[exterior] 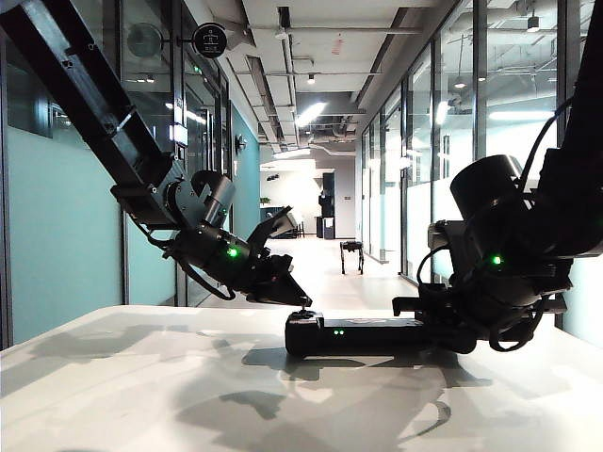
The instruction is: Push the left joystick on the remote control sitting on the white table backward to make the robot dog back up in a straight line until it returns close to you.
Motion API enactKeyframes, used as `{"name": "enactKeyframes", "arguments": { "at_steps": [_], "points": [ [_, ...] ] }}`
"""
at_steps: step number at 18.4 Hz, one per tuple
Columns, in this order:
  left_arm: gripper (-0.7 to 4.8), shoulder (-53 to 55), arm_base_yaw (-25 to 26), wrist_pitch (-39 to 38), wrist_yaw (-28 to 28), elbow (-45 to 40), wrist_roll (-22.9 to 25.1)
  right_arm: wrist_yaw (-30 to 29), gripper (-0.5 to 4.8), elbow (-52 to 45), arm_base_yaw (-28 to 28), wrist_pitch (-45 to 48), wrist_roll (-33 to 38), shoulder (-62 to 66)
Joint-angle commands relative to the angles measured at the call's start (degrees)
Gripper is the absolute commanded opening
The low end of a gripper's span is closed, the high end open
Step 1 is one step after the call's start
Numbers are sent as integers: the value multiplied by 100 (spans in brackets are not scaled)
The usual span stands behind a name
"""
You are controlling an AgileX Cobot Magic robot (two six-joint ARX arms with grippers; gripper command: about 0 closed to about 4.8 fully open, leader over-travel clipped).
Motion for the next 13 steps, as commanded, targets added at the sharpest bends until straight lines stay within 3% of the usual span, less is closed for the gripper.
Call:
{"name": "enactKeyframes", "arguments": {
  "at_steps": [1,13],
  "points": [
    [-6,-15,-13,-63,188,15,219,26,165,24,0,210,46,-28],
    [-5,-20,-11,-302,476,33,549,28,165,24,-2,210,44,-28]
  ]
}}
